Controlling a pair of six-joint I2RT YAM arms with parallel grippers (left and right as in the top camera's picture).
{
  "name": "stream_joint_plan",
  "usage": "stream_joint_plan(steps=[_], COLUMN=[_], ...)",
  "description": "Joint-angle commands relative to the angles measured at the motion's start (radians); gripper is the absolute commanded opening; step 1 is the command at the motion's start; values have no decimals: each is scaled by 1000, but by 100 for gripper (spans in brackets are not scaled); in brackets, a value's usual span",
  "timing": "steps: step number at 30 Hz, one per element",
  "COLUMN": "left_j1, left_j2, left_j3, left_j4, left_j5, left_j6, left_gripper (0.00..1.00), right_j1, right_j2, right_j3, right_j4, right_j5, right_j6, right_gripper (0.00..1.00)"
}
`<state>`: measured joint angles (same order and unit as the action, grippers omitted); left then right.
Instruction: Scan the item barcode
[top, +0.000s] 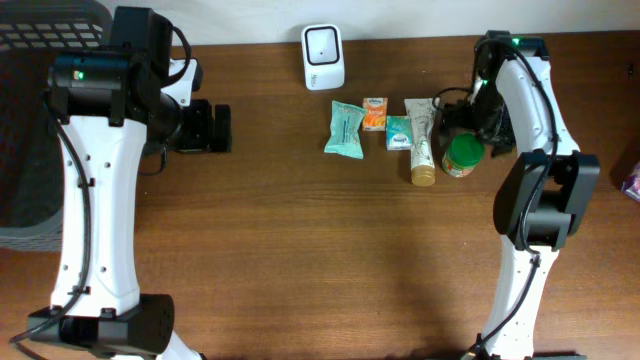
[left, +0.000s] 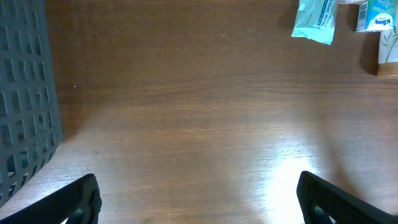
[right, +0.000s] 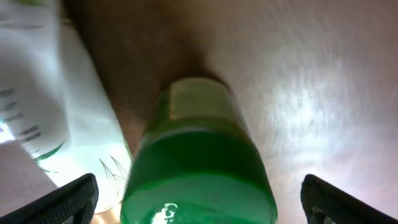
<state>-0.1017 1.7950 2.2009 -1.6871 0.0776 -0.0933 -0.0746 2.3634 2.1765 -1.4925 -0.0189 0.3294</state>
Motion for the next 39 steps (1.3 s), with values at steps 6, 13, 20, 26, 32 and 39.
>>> stream_joint_plan(steps=[6,13,20,26,32,39], left_j1=[0,0,0,0,0,0], left_j2=[-3,-3,-3,-3,-3,-3], left_j3=[1,1,1,1,1,1], left_j4=[-1,-1,-1,-1,-1,-1], left_j5=[1,1,1,1,1,1], left_j6=[16,16,16,16,16,16], left_gripper=[99,99,99,99,99,99], right_j1=[-6,-7,-7,-3,-3,-5], right_j2=[-1,-1,0,0,0,-1], right_j3=[-29,-29,-45,-59,-97,-91], right_j4=[-12,8,1,15,79,125], right_j5=[-39,-17,31,31,13,-7], right_j6=[797,888,887,880,774,503], right_gripper=[99,96,86,86,79,59])
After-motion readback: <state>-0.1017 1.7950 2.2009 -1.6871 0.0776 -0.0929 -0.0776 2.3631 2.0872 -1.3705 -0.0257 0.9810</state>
